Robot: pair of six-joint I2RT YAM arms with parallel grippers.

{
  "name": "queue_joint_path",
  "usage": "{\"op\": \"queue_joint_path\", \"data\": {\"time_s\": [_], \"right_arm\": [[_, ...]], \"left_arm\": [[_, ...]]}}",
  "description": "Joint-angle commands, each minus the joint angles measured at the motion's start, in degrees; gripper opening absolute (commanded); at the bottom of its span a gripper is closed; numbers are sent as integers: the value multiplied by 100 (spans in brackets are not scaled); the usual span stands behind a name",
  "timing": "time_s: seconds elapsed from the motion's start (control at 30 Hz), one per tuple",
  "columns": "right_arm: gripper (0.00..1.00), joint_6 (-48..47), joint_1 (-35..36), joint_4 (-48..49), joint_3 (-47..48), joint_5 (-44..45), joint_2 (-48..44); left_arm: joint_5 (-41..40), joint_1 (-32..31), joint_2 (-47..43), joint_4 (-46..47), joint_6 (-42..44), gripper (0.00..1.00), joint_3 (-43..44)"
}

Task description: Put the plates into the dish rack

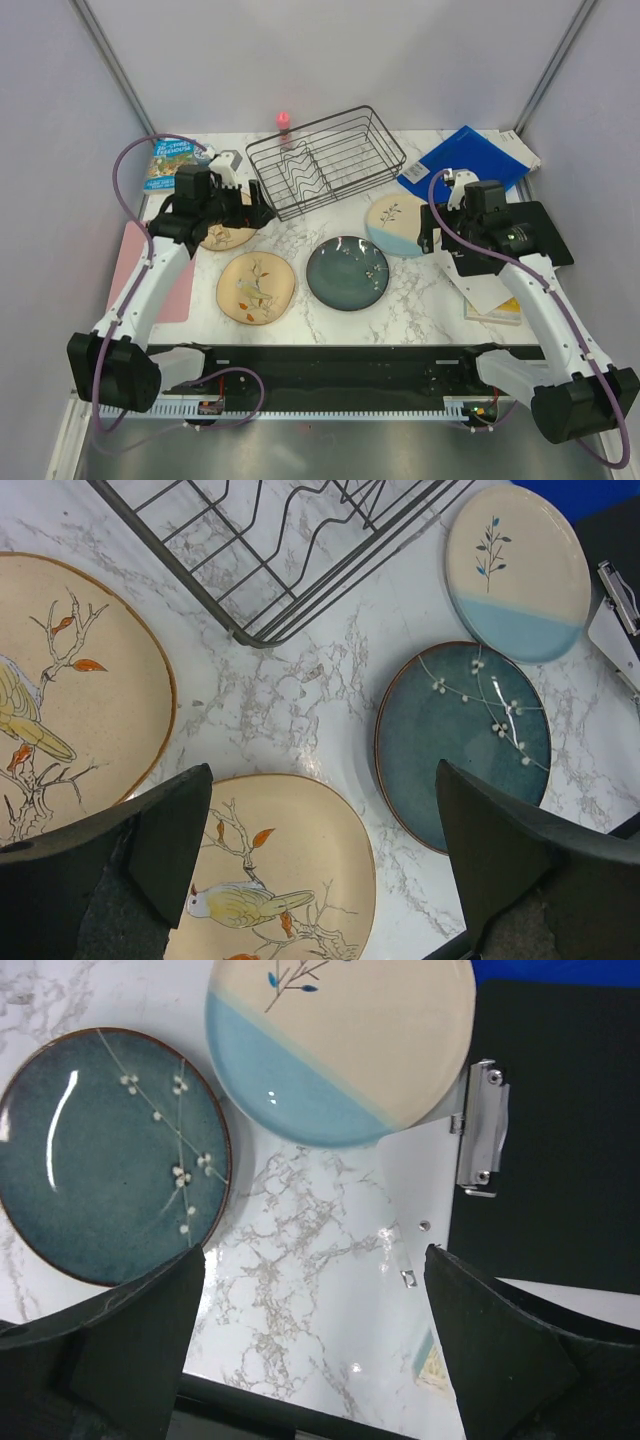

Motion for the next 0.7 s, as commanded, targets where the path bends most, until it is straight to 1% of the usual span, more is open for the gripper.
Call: {"op": "queue_joint_path", "data": {"time_s": [0.0, 0.07, 0.1, 0.17, 0.2, 0.23, 0.27, 0.3, 0.37, 0.4, 0.43, 0.47, 0.5, 0.57, 0.6, 0.63, 0.67], "right_arm": [[98, 128, -238, 122, -143, -724, -276], [98, 74, -274, 271, -213, -1321, -276], [98, 117, -274, 385, -265, -1950, -259], [98, 529, -274, 877, -537, -2429, -206], [98, 766, -265, 1235, -651, -2718, -41], [98, 1238, -265, 1387, -896, -2791, 57], [98, 1434, -326, 1562, -1046, -2896, 136], [98, 1628, -370, 1938, -1222, -3036, 180], [98, 1945, -441, 2196, -1714, -3082, 189], [98, 2007, -441, 2380, -1855, -3117, 207], [98, 2051, -441, 2425, -2091, -3221, 216], [98, 2130, -441, 2469, -2190, -3248, 233], [98, 2148, -441, 2504, -2260, -3275, 277], [98, 2070, -441, 2505, -2287, -3301, 356], [98, 2060, -441, 2505, -2270, -3301, 452], [98, 2043, -432, 2513, -2235, -3301, 514], [98, 2043, -432, 2531, -2217, -3310, 567]], "left_arm": [[478, 5, 367, 14, 152, 100, 520], [567, -4, 553, -12, 223, 100, 695], [576, -22, 675, -56, 197, 100, 766], [602, -39, 931, -48, 74, 100, 846], [724, -39, 1010, -22, -66, 100, 855], [891, -39, 1185, 48, -111, 100, 820], [1058, -92, 1265, 66, -120, 100, 828], [1112, -153, 1344, 66, -120, 100, 837], [1130, -302, 1720, 66, -68, 100, 925], [1208, -399, 1914, 66, -102, 100, 960], [1296, -426, 2090, 75, -146, 97, 1038], [1375, -443, 2501, 67, -216, 96, 1083], [1480, -461, 2670, 66, -312, 95, 1127], [1525, -540, 2882, 241, -244, 90, 1127], [1525, -566, 3013, 251, 9, 89, 1136], [1491, -593, 3058, 251, 81, 86, 1092], [1490, -610, 3093, 251, 91, 86, 1048]]}}
